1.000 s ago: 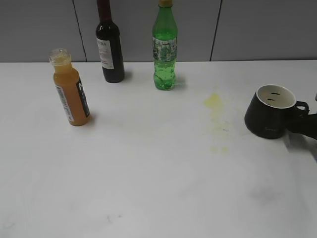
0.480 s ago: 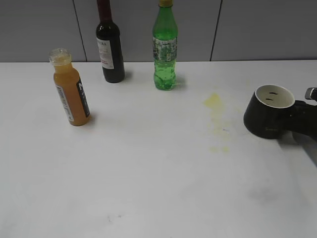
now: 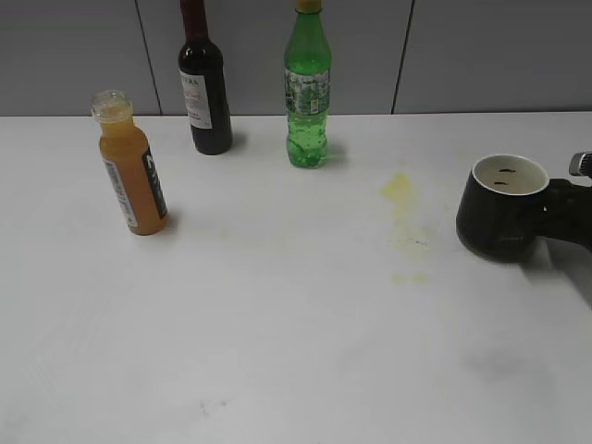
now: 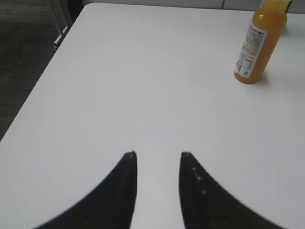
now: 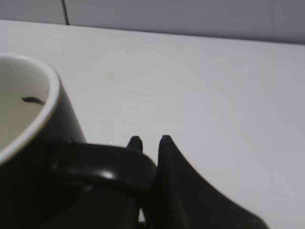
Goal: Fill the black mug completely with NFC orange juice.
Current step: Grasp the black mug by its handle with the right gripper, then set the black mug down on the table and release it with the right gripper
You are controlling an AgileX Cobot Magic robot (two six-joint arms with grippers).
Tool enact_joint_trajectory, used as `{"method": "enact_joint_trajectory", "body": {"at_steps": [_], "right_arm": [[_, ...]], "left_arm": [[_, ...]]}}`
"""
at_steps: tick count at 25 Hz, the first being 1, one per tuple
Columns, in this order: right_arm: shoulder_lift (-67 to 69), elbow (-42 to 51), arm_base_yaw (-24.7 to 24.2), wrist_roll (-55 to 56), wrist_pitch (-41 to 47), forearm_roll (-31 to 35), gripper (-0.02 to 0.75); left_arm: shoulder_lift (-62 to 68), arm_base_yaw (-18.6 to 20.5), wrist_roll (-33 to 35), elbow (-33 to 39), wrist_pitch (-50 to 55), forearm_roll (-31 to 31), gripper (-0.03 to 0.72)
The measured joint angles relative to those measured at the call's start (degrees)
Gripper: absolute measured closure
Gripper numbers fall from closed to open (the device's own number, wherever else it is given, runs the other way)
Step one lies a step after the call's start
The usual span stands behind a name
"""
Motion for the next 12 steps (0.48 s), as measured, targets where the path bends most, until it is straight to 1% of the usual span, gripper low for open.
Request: {"method": "enact_joint_trajectory", "body": {"at_steps": [3, 6, 9, 12], "right_arm": [[-4.29, 1.04, 1.94, -0.61, 1.60, 0.28, 0.674], [-8.95, 1.91, 6.22, -0.61, 1.27, 1.10, 0.674], [-12.15, 3.08, 12.49, -0.44, 1.13, 2.71, 0.674], [-13.66, 3.91, 20.85, -0.44, 1.13, 5.44, 0.675]], "left_arm": [[0.00, 0.00, 0.00, 0.00, 0.00, 0.00, 0.446], [0.00, 0.00, 0.00, 0.00, 0.00, 0.00, 0.446], [0.00, 0.00, 0.00, 0.00, 0.00, 0.00, 0.446], [0.00, 0.00, 0.00, 0.00, 0.00, 0.00, 0.446]]}}
